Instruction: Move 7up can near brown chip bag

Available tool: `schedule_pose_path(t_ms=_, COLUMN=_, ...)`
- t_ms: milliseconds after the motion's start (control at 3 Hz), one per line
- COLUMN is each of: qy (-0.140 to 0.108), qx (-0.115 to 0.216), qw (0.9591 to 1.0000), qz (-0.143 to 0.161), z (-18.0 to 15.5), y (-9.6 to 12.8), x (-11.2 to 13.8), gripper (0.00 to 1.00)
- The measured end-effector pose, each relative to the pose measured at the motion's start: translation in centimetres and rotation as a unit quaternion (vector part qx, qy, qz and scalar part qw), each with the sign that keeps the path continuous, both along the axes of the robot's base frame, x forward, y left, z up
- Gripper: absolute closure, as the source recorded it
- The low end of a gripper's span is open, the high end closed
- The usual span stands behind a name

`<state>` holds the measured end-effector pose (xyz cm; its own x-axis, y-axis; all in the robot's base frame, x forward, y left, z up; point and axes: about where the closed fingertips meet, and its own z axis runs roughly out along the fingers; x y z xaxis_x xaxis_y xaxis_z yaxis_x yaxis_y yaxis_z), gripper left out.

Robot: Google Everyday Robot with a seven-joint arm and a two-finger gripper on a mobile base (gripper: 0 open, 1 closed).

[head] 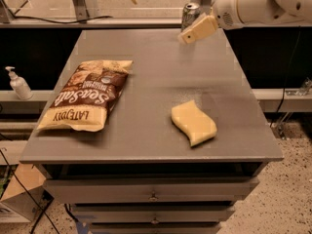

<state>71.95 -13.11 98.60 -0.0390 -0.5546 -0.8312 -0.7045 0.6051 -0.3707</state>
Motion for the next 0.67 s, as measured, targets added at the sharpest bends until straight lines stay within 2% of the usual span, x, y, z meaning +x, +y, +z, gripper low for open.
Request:
schedule_pose_path(t_ms=333, qy=-0.015, qx=0.011, qw=0.9994, qz=-0.029, z=-0.1, y=-1.0, x=2.4, gripper=0.00)
schedule_pose_path(t_ms=667, qy=-0.013, qx=0.017, qw=0.9985, qz=-0.050, z=-0.8, y=-1.7, x=4.5, gripper=0.00)
